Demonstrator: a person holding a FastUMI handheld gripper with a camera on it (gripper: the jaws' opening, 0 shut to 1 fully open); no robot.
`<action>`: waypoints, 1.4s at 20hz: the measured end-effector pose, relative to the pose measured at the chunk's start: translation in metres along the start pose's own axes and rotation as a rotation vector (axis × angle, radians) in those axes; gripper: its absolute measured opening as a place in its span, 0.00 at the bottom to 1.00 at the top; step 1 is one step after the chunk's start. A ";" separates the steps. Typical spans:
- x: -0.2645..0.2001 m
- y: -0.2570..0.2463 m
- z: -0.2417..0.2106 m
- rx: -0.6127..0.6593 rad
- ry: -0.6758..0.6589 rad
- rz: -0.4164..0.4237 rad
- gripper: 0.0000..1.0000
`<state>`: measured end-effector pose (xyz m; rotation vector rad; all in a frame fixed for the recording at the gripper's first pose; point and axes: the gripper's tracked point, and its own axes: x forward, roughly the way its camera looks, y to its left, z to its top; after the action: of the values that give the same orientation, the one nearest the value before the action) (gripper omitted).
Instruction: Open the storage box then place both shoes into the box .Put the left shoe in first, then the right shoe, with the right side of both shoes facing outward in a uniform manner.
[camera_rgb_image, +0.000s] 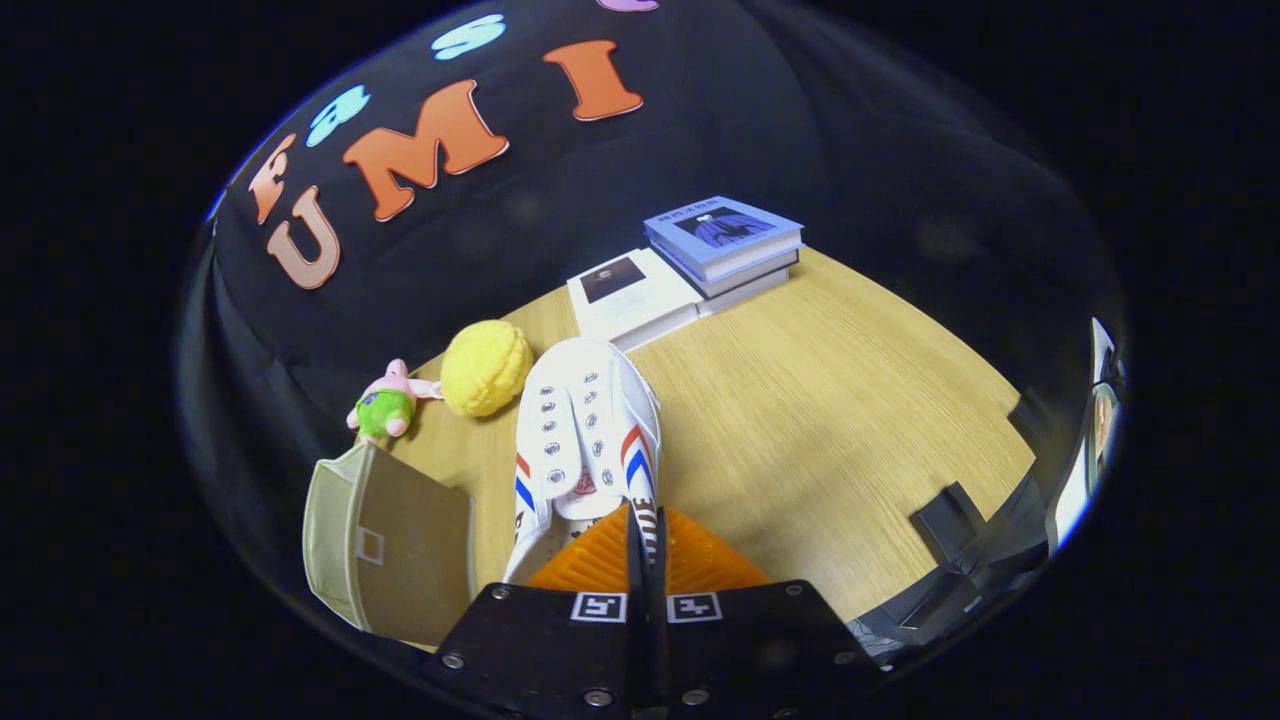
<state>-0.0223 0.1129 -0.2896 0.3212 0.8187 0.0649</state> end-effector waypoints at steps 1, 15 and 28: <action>-0.008 0.020 0.002 0.005 -0.011 0.013 0.00; -0.056 0.242 -0.059 -0.080 0.010 0.185 0.00; -0.030 0.277 -0.105 -0.045 0.057 0.175 0.30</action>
<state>-0.1008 0.3974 -0.2507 0.3492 0.8427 0.2573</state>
